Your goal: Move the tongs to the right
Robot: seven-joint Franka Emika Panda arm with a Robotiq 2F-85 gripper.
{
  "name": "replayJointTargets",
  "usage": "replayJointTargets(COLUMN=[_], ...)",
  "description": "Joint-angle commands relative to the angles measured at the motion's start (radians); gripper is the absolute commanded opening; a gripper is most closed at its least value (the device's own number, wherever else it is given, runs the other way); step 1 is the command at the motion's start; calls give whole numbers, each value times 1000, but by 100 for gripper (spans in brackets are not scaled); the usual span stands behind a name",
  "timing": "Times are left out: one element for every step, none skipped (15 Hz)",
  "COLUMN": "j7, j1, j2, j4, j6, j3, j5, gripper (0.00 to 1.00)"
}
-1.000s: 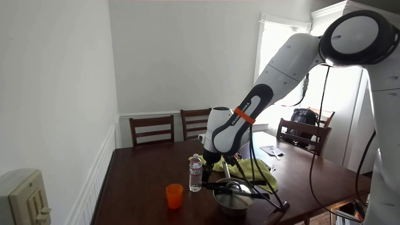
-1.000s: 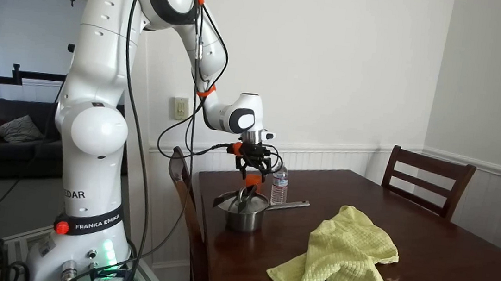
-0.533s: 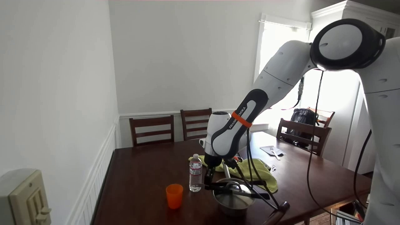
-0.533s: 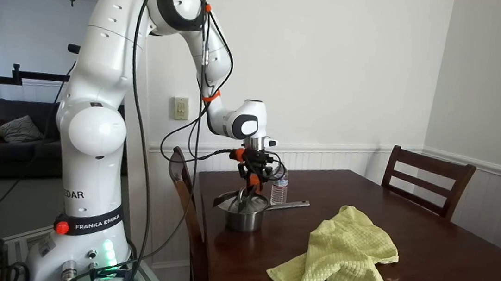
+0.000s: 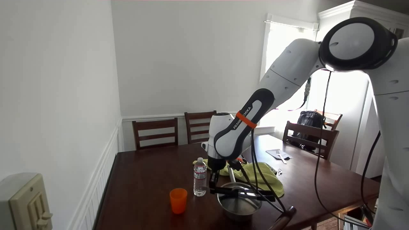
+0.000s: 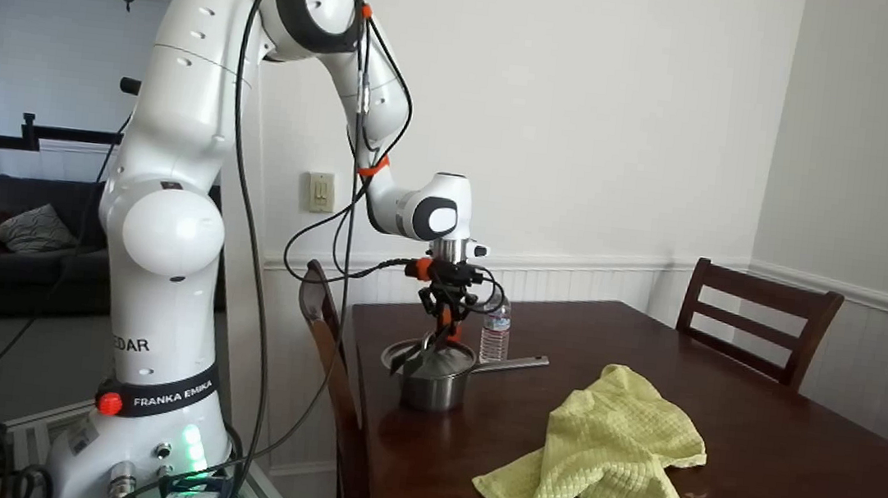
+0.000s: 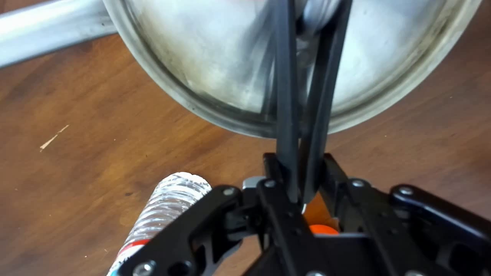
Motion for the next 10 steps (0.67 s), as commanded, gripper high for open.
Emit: replayJointTargets(j7=[20, 9, -19, -35, -50, -58, -61, -60, -65, -73], j1=[17, 13, 6, 4, 4, 6, 8, 10, 11, 12], j2=[-83, -98, -111, -122, -134, -146, -160, -170, -188, -209], j4=[-20, -19, -20, -19, -19, -22, -26, -29, -38, -48], j6=[-106, -132, -151, -171, -186, -193, -193, -191, -185, -182], j3=[-20, -16, -6, -2, 0, -1, -3, -6, -6, -7], j5=[-57, -55, -38, -29, -22, -21, -22, -25, -26, -28], gripper=[7, 7, 7, 7, 7, 7, 7, 7, 7, 7])
